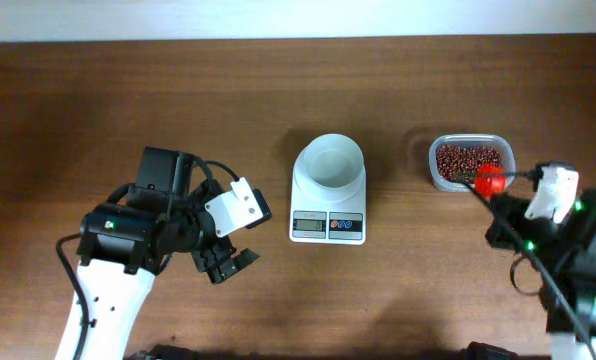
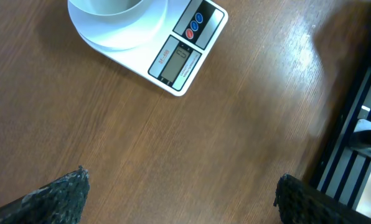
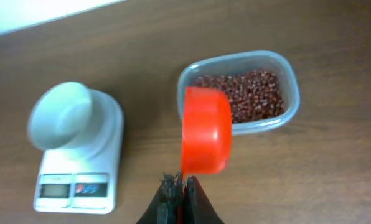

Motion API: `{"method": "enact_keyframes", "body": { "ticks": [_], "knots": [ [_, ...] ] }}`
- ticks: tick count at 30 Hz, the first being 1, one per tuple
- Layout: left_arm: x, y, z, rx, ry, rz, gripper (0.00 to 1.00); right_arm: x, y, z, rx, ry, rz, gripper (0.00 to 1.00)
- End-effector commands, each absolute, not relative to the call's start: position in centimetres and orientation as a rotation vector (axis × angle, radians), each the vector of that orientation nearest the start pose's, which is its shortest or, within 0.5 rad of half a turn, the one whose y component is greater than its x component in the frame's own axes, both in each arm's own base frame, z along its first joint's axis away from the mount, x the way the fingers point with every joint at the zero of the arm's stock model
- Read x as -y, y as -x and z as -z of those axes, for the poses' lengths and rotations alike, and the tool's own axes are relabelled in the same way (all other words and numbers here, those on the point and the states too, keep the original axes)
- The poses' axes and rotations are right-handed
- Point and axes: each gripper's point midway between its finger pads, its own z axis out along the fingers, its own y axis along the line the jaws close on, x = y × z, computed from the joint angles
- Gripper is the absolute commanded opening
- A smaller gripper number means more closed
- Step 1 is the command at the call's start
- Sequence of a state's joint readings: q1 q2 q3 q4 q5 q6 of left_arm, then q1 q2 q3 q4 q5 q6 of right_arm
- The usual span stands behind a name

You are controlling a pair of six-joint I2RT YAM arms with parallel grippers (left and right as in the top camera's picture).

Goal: Scoop and weigh 50g on scale
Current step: 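Dip the scoop into the red beans and scoop them up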

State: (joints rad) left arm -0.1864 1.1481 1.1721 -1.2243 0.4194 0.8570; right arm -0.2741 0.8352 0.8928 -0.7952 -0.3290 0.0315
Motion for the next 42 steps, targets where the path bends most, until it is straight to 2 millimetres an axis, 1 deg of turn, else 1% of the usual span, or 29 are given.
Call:
{"method": "enact_keyframes", "body": {
  "ticks": [1,2,6,8,10,12,14,15,17,20,21,25,27,31,34,36,39,42],
  "knots": [
    [11.5,-22.0,-20.6,-2.215,-1.404,0.387,0.99,3.7,-28.5,-21.5,-2.331,-0.139,-0.119,0.04],
    [11.5,-22.0,-20.6,-2.215,-1.404,0.387,0.99,4.5,-29.5,-21.3,-2.357,-0.153,-0.083,0.04],
    [11.5,-22.0,-20.6,-2.215,-1.404,0.388,0.99,6.1,-33.0,-21.4,-2.408,-0.134,-0.040,0.04],
    [11.5,-22.0,-20.6,-2.215,-1.404,0.387,0.99,7.0,-34.5,-21.1,-2.435,-0.141,-0.009,0.04],
    [11.5,-22.0,-20.6,-2.215,-1.404,0.387,0.99,7.5,-35.1,-19.7,-2.482,-0.143,0.022,0.04],
    [11.5,-22.0,-20.6,-2.215,-1.404,0.387,0.99,6.9,-35.6,-18.3,-2.524,-0.100,0.019,0.04],
    [11.5,-22.0,-20.6,-2.215,-1.404,0.387,0.99,5.8,-36.6,-16.7,-2.556,-0.028,0.017,0.04],
    [11.5,-22.0,-20.6,-2.215,-1.404,0.387,0.99,5.5,-37.1,-15.8,-2.577,0.000,0.037,0.04],
    [11.5,-22.0,-20.6,-2.215,-1.404,0.388,0.99,6.3,-37.6,-14.0,-2.627,-0.001,0.150,0.04],
    [11.5,-22.0,-20.6,-2.215,-1.404,0.388,0.99,6.9,-37.7,-12.3,-2.672,-0.002,0.194,0.04],
    [11.5,-22.0,-20.6,-2.215,-1.404,0.387,0.99,7.0,-37.9,-11.9,-2.677,0.023,0.200,0.04],
    [11.5,-22.0,-20.6,-2.215,-1.404,0.387,0.99,7.3,-38.7,-12.0,-2.651,0.056,0.229,0.04],
    [11.5,-22.0,-20.6,-2.215,-1.404,0.387,0.99,8.1,-38.5,-12.0,-2.657,0.059,0.295,0.04],
    [11.5,-22.0,-20.6,-2.215,-1.404,0.387,0.99,8.0,-38.2,-11.5,-2.677,0.068,0.294,0.04],
    [11.5,-22.0,-20.6,-2.215,-1.404,0.387,0.99,7.5,-37.7,-10.0,-2.735,0.080,0.251,0.04],
    [11.5,-22.0,-20.6,-2.215,-1.404,0.387,0.99,6.8,-37.6,-9.3,-2.753,0.089,0.188,0.04],
    [11.5,-22.0,-20.6,-2.215,-1.404,0.387,0.99,5.8,-37.7,-9.1,-2.752,0.104,0.109,0.04],
    [11.5,-22.0,-20.6,-2.215,-1.404,0.388,0.99,5.7,-37.7,-9.1,-2.753,0.015,0.079,0.04]
  ]
}}
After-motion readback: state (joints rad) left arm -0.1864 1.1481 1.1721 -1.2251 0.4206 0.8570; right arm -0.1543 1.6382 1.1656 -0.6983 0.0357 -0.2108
